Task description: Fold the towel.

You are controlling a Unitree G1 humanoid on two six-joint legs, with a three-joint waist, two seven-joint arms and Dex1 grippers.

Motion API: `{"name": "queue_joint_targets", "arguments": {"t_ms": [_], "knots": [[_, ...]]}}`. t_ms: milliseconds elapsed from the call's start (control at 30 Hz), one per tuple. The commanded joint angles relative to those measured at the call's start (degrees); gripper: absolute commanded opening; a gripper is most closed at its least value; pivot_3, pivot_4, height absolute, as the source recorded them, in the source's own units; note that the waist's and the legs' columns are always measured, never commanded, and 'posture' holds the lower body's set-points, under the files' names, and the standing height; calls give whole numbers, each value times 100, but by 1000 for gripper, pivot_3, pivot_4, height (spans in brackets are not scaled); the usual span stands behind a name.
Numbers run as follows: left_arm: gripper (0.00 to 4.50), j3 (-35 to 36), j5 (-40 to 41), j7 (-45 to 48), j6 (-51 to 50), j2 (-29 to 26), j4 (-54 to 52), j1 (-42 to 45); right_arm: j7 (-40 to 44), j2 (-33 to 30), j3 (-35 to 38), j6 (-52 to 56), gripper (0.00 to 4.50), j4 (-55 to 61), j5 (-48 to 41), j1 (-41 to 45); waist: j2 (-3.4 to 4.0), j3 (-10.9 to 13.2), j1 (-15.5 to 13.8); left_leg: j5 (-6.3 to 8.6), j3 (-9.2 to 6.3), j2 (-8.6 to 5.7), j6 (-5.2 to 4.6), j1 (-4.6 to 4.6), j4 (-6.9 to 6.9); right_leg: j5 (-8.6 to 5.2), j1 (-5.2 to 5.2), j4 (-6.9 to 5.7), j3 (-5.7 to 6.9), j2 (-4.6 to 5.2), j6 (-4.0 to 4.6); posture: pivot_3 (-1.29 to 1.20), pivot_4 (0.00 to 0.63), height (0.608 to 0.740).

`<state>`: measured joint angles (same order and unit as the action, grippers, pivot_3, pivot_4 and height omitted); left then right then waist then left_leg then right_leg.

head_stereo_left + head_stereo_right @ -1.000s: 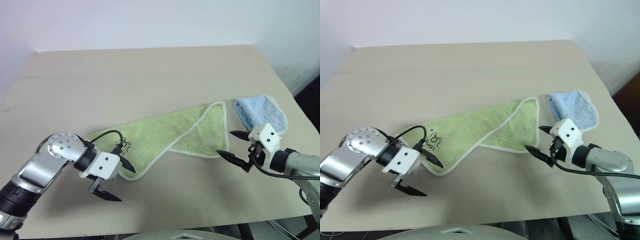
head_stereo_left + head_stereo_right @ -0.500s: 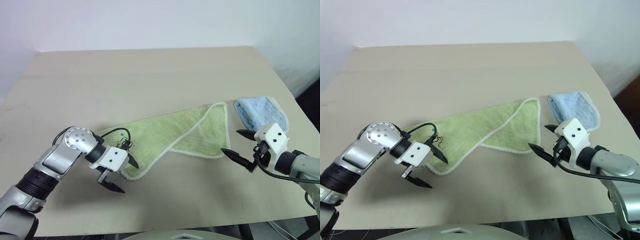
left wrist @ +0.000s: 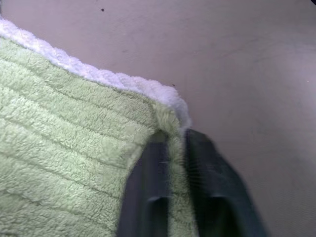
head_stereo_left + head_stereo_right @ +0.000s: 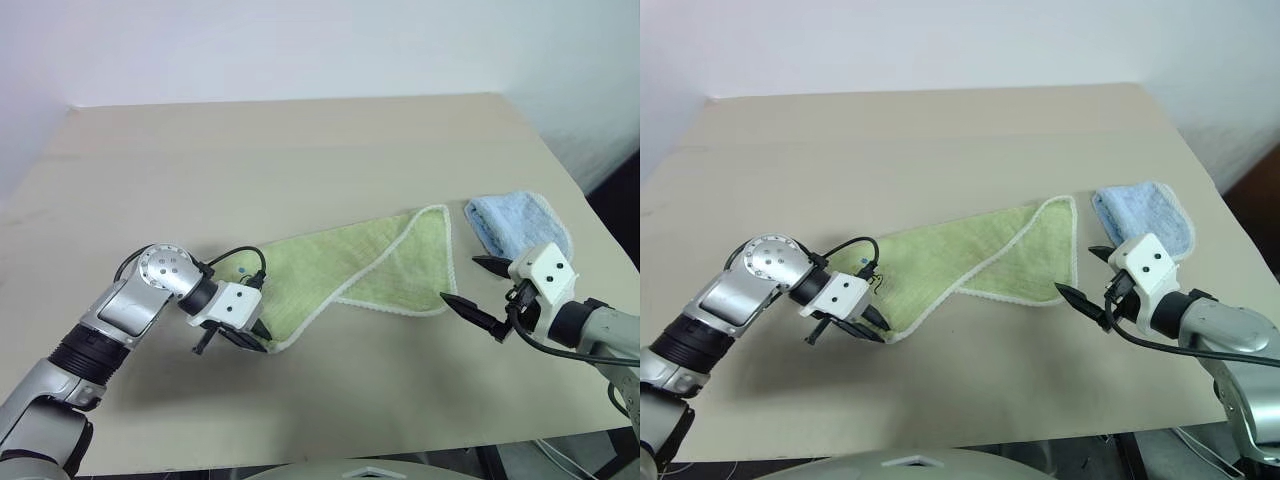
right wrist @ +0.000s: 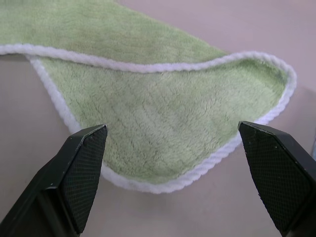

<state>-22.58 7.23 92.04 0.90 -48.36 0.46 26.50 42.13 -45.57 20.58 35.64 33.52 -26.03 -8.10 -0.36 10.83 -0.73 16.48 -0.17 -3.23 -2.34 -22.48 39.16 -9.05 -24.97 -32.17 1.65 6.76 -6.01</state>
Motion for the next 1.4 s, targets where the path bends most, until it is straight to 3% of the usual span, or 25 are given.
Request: {"name": "queue_joint_targets", "arguments": {"t_ms": [33,267,767,1167,1400], "knots": [[56,68,-11,-23,-128,-155,-187,-223,70,-110,36,-112,4500,7,-17,128,0,0,2,0,0,0,0,0,-1,0,-1,0,0,0,0,0,150,728],[56,861,507,-510,-760,-288,-536,-465,160,-333,-439,-546,4500,-363,455,756,-2,3,5,1,0,2,-2,-5,-3,-3,-8,-2,-1,0,-4,0,150,728],[56,1669,951,-1169,-1413,-494,-1165,-872,387,-727,-2358,-3526,4500,-3815,2921,3013,-1,5,19,1,6,-6,-3,-34,-1,-1,-38,-6,2,-3,-6,0,150,728],[56,2015,942,-1335,-1425,-913,-1344,-1382,164,-10,-3277,-5521,4500,-7607,4012,5366,2,8,178,1,6,-6,-2,-32,-5,0,-39,-9,0,-5,-5,0,150,728],[56,2180,925,-1462,-1366,-1057,-1417,-1696,-141,374,-3450,-6026,4500,-8955,4337,6185,8,11,192,0,6,-6,0,-30,-6,1,-42,-14,-3,-5,-4,0,150,728]]}}
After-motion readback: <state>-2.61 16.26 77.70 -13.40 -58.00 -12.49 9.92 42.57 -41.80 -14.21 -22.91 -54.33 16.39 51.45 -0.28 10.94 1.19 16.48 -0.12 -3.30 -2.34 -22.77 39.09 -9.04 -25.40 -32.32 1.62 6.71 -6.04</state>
